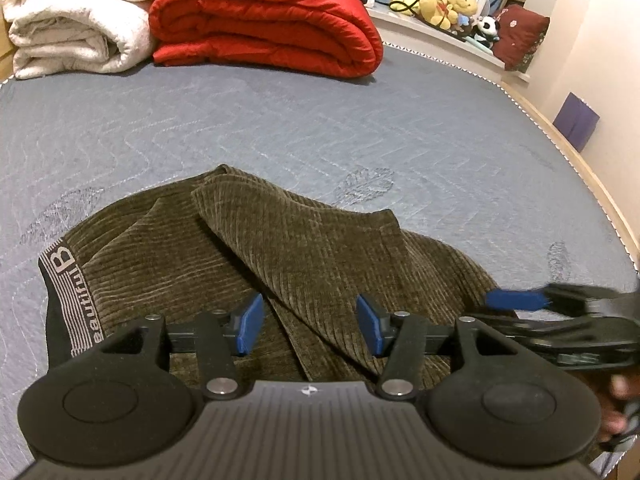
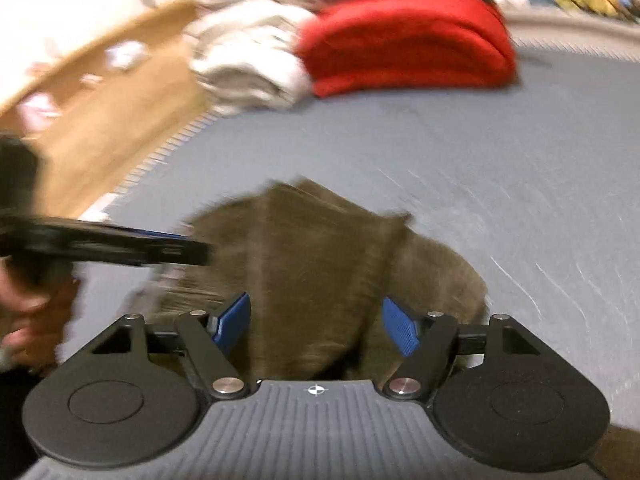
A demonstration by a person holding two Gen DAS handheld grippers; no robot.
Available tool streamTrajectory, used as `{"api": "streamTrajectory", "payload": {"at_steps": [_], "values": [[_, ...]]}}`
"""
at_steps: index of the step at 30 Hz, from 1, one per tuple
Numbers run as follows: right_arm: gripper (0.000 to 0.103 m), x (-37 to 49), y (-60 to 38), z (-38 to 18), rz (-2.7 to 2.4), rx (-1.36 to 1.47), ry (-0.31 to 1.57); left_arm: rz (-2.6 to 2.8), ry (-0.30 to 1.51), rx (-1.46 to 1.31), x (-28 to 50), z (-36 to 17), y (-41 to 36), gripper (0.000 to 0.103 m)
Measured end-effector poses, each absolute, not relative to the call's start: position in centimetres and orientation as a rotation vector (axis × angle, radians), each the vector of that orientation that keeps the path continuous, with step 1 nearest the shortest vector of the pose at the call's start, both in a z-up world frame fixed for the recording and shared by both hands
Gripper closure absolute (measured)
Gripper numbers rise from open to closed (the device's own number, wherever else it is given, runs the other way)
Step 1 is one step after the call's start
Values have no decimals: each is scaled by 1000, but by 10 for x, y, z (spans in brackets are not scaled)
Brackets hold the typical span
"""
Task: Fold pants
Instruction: 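Grasp the pant leg with the left gripper while the right gripper stretches the other leg out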
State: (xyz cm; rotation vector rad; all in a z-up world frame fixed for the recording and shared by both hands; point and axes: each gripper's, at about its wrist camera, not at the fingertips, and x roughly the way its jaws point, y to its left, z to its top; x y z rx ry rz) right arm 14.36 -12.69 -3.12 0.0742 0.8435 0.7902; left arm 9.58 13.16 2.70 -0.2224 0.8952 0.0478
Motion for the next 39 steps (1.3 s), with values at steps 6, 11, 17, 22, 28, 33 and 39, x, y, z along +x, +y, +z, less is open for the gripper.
{"api": "streamTrajectory", "payload": {"at_steps": [6, 11, 17, 22, 28, 33, 39], "values": [[38, 166, -93, -76, 754, 149, 1005, 58, 903, -226, 99, 24, 137, 46], [78, 174, -73, -84, 778, 153, 1044, 77, 907, -237, 102, 22, 142, 45], [93, 171, -61, -56, 837, 131, 935, 116, 883, -257, 106, 27, 143, 45], [95, 175, -113, -2, 808, 409, 612, 208, 683, -231, 99, 57, 144, 45], [96, 173, -284, 3, 75, 883, 142, 72, 551, -126, 101, 62, 107, 45], [85, 193, -360, -65, -271, 885, 419, -113, 675, -26, 132, 14, 64, 42], [53, 207, -386, -111, -207, 839, 617, -157, 772, 118, 163, -46, 39, 36]]}}
